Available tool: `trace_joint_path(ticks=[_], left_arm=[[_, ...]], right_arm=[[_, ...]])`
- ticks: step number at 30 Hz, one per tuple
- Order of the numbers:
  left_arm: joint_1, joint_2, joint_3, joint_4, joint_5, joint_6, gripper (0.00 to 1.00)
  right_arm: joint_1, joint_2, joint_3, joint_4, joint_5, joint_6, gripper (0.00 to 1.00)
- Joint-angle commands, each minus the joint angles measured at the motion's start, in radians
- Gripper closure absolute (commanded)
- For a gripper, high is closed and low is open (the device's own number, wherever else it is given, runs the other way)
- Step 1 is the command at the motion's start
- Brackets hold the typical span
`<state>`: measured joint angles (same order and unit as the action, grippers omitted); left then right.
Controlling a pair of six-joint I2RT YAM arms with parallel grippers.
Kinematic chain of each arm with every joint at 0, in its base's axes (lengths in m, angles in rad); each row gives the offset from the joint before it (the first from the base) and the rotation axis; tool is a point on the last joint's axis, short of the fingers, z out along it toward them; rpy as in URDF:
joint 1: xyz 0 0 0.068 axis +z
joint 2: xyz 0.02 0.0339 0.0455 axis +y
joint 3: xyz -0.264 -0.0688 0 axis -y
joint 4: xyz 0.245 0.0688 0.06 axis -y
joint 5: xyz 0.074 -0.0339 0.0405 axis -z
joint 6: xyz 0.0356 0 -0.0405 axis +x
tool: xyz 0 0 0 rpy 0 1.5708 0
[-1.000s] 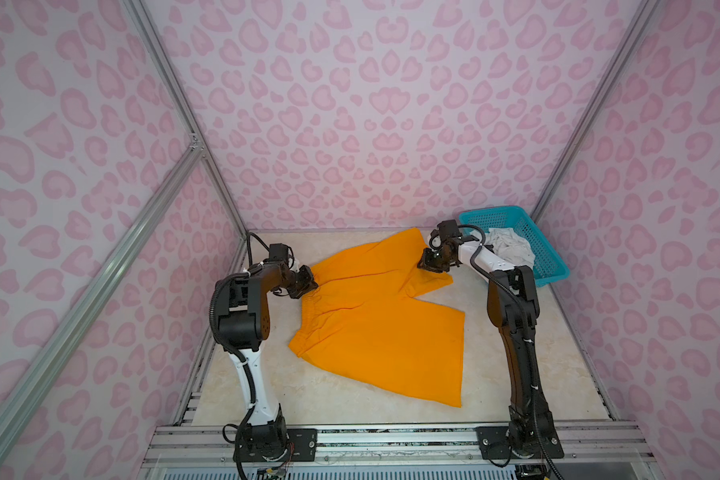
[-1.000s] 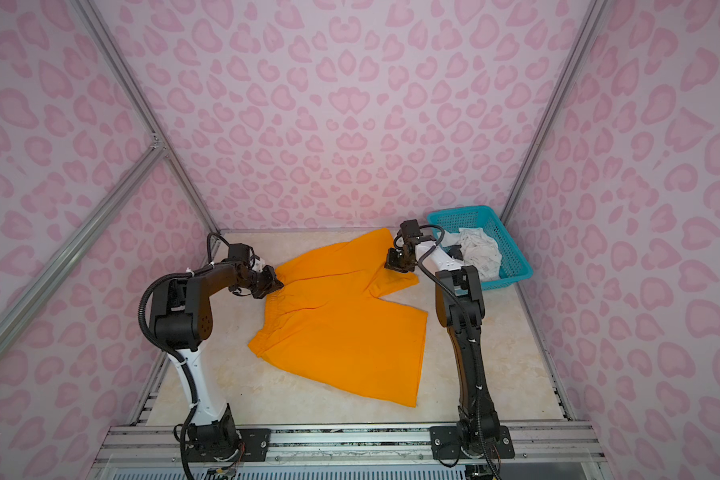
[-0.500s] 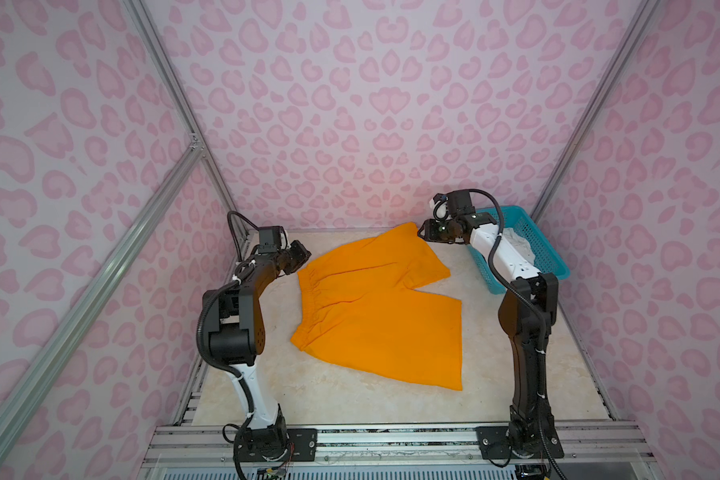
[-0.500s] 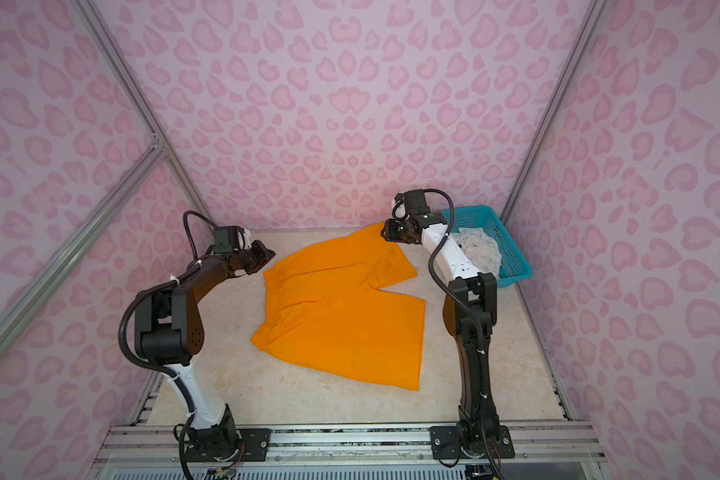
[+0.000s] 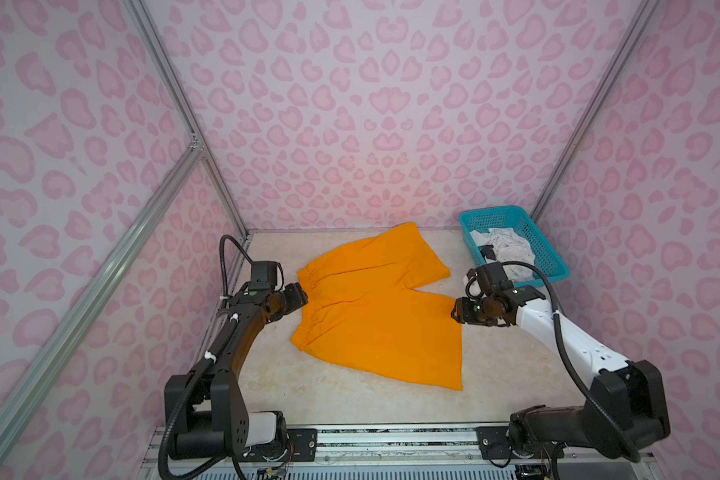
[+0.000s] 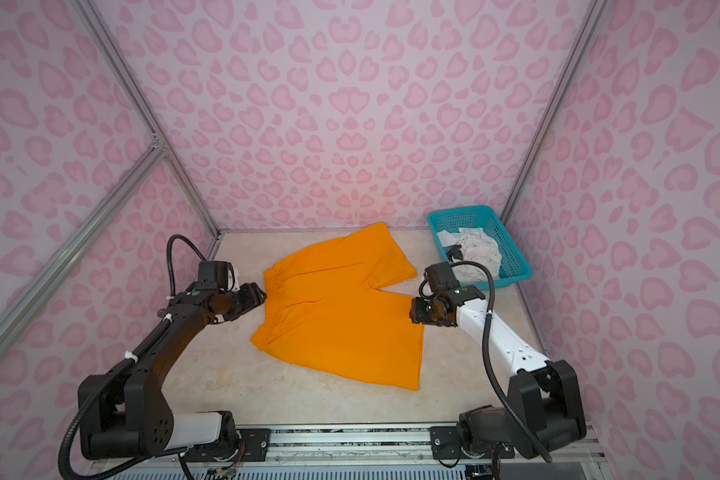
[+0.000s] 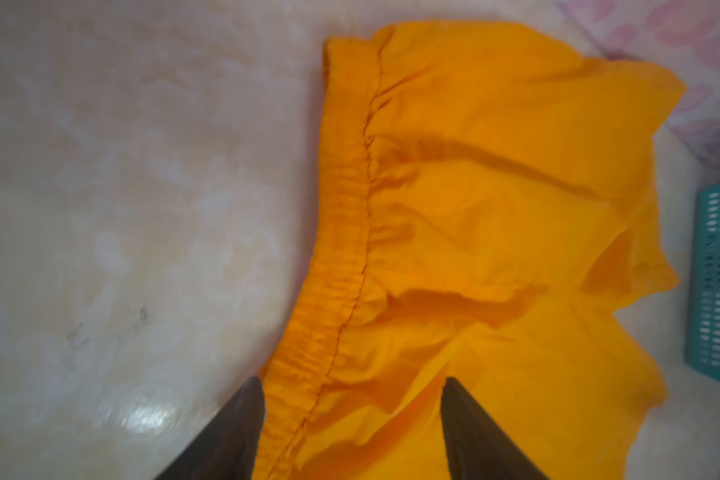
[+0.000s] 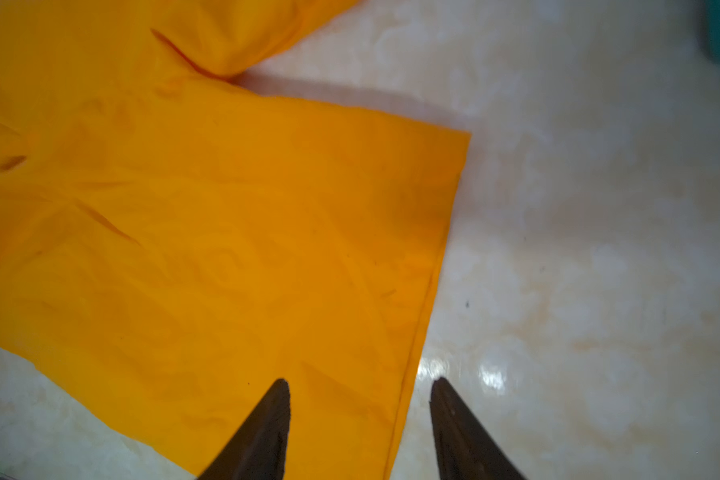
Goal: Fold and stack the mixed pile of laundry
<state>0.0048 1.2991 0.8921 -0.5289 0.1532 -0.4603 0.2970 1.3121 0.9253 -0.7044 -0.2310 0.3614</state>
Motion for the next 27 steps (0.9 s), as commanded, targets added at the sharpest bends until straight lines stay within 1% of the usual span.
trace_joint_path(ticks=[1,3,7,11,13,17,21,22,27], left_arm=[[-0.016,-0.089,-0.107,-0.085,-0.145,-0.027,0.25],[-0.018,-0.112,-0.163,-0.082,-0.139,-0.061,0.25],[-0.019,-0.12,-0.248,-0.02,-0.08,-0.102,0.28],[-0.02,-0.081,-0.256,0.029,0.004,-0.09,0.3],[-0.019,-0.066,-0.248,0.032,0.027,-0.089,0.33],[-0.016,-0.06,-0.245,0.031,0.01,-0.095,0.36],[0.001,-0.033,-0.243,0.055,0.029,-0.095,0.43],[0.003,-0.019,-0.232,0.05,0.029,-0.09,0.45],[0.018,0.002,-0.246,0.081,0.029,-0.084,0.46]], right_arm=[[0.042,-0.077,-0.102,-0.09,0.059,0.103,0.42],[0.05,-0.12,-0.168,-0.093,0.049,0.145,0.4],[0.052,-0.177,-0.301,-0.049,0.006,0.225,0.39],[0.058,-0.193,-0.379,-0.004,-0.071,0.258,0.39],[0.067,-0.195,-0.408,0.025,-0.139,0.267,0.39],[0.102,-0.204,-0.447,0.038,-0.196,0.3,0.38],[0.103,-0.203,-0.482,0.065,-0.24,0.326,0.38],[0.103,-0.202,-0.481,0.065,-0.244,0.33,0.37],[0.103,-0.206,-0.489,0.076,-0.243,0.346,0.37]])
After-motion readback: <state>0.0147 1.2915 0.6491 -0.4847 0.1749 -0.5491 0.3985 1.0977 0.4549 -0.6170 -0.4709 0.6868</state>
